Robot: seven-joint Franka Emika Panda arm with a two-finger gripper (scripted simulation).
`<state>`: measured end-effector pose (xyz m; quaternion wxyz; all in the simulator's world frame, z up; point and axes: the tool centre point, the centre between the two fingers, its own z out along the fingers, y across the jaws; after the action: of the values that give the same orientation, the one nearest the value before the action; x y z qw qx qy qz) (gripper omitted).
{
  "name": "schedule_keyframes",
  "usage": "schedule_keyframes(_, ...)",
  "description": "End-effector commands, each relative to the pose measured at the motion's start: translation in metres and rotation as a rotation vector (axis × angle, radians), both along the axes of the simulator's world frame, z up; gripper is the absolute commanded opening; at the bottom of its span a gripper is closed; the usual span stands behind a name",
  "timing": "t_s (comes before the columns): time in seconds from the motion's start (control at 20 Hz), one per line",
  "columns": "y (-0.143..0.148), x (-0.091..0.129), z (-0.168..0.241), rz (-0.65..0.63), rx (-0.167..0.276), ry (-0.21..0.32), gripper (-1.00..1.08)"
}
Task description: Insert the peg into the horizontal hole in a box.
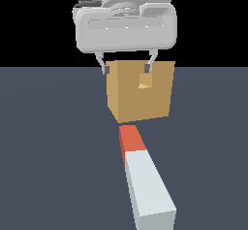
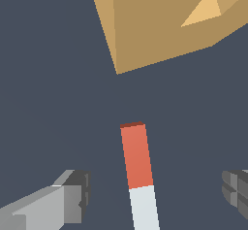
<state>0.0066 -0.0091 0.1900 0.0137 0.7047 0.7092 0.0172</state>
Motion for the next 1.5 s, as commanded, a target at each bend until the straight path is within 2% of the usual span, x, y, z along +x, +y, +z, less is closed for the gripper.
schedule_keyframes(0.0,0.000,0.000,0.000,0.000,0.000,0.000,1.00)
schedule_keyframes(0.45,-0.021,0.002,-0.017,0.020,-0.001,0.006,1.00)
schedule_keyframes(1.1,-0.109,0.014,-0.091,0.105,-0.006,0.033,1.00)
schedule_keyframes(1.45,-0.137,0.021,-0.114,0.133,-0.008,0.042,1.00)
